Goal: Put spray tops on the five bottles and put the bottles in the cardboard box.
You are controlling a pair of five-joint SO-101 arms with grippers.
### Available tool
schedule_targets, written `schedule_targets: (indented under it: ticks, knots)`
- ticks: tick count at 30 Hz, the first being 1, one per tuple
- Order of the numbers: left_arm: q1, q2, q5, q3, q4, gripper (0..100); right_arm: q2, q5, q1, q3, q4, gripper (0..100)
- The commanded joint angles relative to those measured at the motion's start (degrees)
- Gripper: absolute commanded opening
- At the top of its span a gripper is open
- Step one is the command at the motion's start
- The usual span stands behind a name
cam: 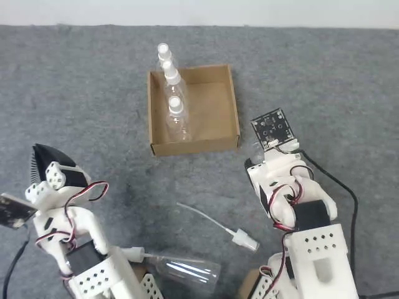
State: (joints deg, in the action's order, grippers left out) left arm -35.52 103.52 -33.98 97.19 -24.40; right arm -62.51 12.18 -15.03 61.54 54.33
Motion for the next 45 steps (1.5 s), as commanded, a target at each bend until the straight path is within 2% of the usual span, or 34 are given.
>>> schedule_targets:
  ticks: [1, 17, 28, 38, 41, 45]
  knots:
    - [0.18, 0.97, -0.09, -0.75, 2.11, 2, -1.89, -0.44, 0.40, -0.97, -1.45, 1.3]
    - [0.18, 0.97, 0.09, -0.84, 2.11, 2, -1.98, -3.34, 2.51, 2.20, -5.05, 1.3]
    - [8.35, 0.97, 18.64, -4.44, 2.02, 2, -1.98, -3.34, 2.51, 3.08, -5.14, 1.3]
    - [13.19, 0.88, 21.27, -8.13, 1.49, 2, -1.98, -3.25, 4.53, 2.99, -5.32, 1.3]
    - [14.51, 0.79, 22.95, -9.71, -1.76, 2, -1.98, -3.25, 5.93, 3.34, -7.08, 1.3]
    - [18.90, 0.70, 26.37, -15.78, -11.78, 6, -1.98, -3.25, 6.99, 3.34, -7.25, 1.3]
